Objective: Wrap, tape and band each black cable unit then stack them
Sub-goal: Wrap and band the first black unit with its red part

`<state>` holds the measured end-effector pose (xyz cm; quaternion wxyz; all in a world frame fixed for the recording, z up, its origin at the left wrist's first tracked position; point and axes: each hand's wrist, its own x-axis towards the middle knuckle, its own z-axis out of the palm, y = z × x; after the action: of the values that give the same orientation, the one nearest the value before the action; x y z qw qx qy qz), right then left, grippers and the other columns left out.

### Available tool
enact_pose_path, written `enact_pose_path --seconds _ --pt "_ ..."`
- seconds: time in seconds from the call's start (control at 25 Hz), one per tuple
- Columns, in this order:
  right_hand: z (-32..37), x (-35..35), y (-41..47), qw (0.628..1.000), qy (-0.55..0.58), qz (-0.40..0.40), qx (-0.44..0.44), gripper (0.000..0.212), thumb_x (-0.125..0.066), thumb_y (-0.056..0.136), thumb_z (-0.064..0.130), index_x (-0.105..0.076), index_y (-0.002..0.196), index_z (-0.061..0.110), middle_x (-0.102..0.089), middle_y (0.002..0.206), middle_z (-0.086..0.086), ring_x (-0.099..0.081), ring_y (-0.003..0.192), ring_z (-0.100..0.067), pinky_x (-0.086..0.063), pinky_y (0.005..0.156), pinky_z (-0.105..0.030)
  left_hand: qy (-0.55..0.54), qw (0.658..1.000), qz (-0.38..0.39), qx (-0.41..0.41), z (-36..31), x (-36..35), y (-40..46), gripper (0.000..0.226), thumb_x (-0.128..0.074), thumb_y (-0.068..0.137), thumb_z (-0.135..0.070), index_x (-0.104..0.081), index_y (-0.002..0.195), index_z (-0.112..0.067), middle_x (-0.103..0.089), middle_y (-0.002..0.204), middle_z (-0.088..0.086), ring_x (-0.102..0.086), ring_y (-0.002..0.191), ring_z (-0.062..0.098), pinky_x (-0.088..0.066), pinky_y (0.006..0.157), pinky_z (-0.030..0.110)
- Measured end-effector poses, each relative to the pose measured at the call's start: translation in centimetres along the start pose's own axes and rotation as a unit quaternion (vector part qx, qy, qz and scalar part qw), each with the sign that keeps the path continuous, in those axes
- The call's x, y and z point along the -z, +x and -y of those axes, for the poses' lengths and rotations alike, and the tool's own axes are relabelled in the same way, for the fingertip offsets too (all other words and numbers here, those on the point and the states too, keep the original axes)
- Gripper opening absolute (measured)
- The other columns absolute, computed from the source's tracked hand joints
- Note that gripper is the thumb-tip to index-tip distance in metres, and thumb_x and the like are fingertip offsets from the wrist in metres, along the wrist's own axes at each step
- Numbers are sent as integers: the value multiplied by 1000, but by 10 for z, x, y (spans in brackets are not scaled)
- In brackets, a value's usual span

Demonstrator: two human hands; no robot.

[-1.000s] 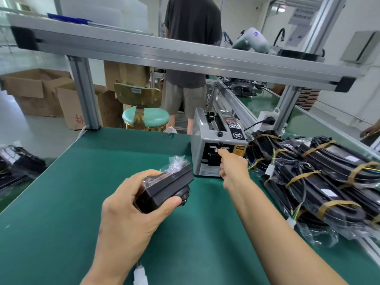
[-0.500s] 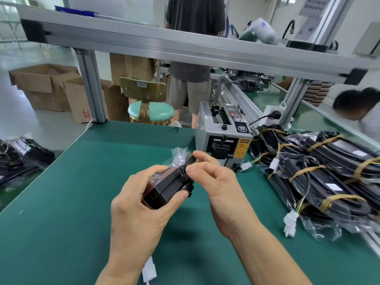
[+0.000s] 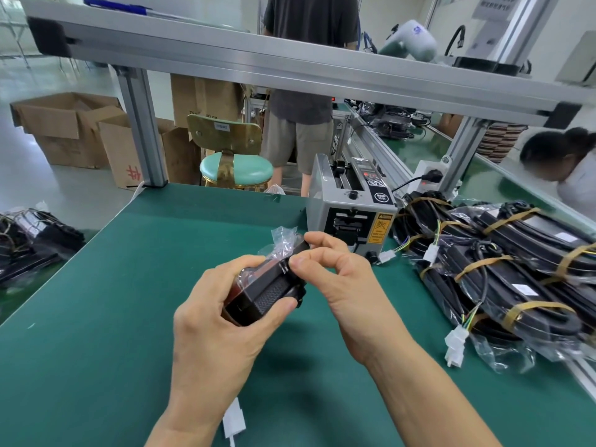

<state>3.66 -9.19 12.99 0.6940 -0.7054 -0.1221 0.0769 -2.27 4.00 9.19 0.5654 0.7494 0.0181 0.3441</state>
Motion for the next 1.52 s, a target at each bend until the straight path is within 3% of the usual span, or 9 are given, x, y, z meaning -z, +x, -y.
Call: enact_pose_path --seconds 0.44,0.52,0.64,0.76,1.0,1.16,1.28,1.4,1.52 --pt "-3 -4 -1 996 -67 -52 10 15 -73 79 18 -71 64 17 -51 118 18 -48 102 17 -32 80 -4 8 1000 1 -9 0 -1 -1 48 -79 57 -45 -66 102 -34 -69 97 -7 -66 89 18 -52 80 26" --pt "-4 -7 -2 996 -56 -75 2 6 -72 79 17 -69 78 22 -55 116 15 -50 104 12 -34 78 -3 10 1000 -1 -12 1 -2 -1 47 -82 57 -38 -67 101 -34 -69 97 -8 -66 89 18 -51 80 25" --pt "-9 -8 0 995 36 -77 -44 32 -67 83 10 -57 110 23 -60 110 7 -56 92 7 -40 68 -3 8 1000 -1 -23 2 -3 -3 47 -82 57 -34 -67 101 -36 -69 96 -10 -66 90 15 -49 81 18" --pt "-8 -12 0 994 77 -48 -56 38 -69 82 8 -55 113 25 -60 109 7 -57 89 5 -41 62 -1 -8 1000 -5 -20 2 0 -2 48 -83 56 -39 -66 101 -40 -70 97 -9 -67 89 11 -48 80 12" --pt "-8 -9 0 999 40 -1 -13 53 -80 72 3 -56 113 25 -61 112 5 -56 103 -3 -46 94 -23 -61 998 7 4 2 10 0 48 -80 54 -44 -68 100 -36 -72 98 -5 -68 85 12 -52 80 19" --pt "-2 -1 12 998 55 13 -10 37 -70 78 -5 -59 100 23 -55 95 4 -53 80 -5 -47 77 -12 -91 996 21 13 2 19 2 49 -87 50 -32 -70 96 -33 -73 94 -6 -68 82 8 -51 78 14" --pt "-1 4 15 999 5 42 11 35 -71 79 -1 -61 99 25 -55 95 6 -53 78 -2 -46 77 -11 -94 995 40 20 4 27 5 57 -93 46 -16 -71 97 -28 -73 92 -4 -68 80 8 -52 78 16" --pt "11 13 20 984 -113 109 79 36 -73 81 22 -60 111 37 -60 116 15 -54 106 2 -40 99 -23 -114 991 72 19 3 34 6 51 -84 49 -9 -71 96 -23 -74 91 -1 -69 79 9 -53 79 18" --pt "29 16 30 956 -197 201 82 16 -71 85 22 -68 97 32 -67 99 18 -59 94 4 -39 90 -18 -127 986 106 21 3 40 8 51 -81 49 -5 -72 98 -21 -74 92 0 -69 79 10 -55 77 20"
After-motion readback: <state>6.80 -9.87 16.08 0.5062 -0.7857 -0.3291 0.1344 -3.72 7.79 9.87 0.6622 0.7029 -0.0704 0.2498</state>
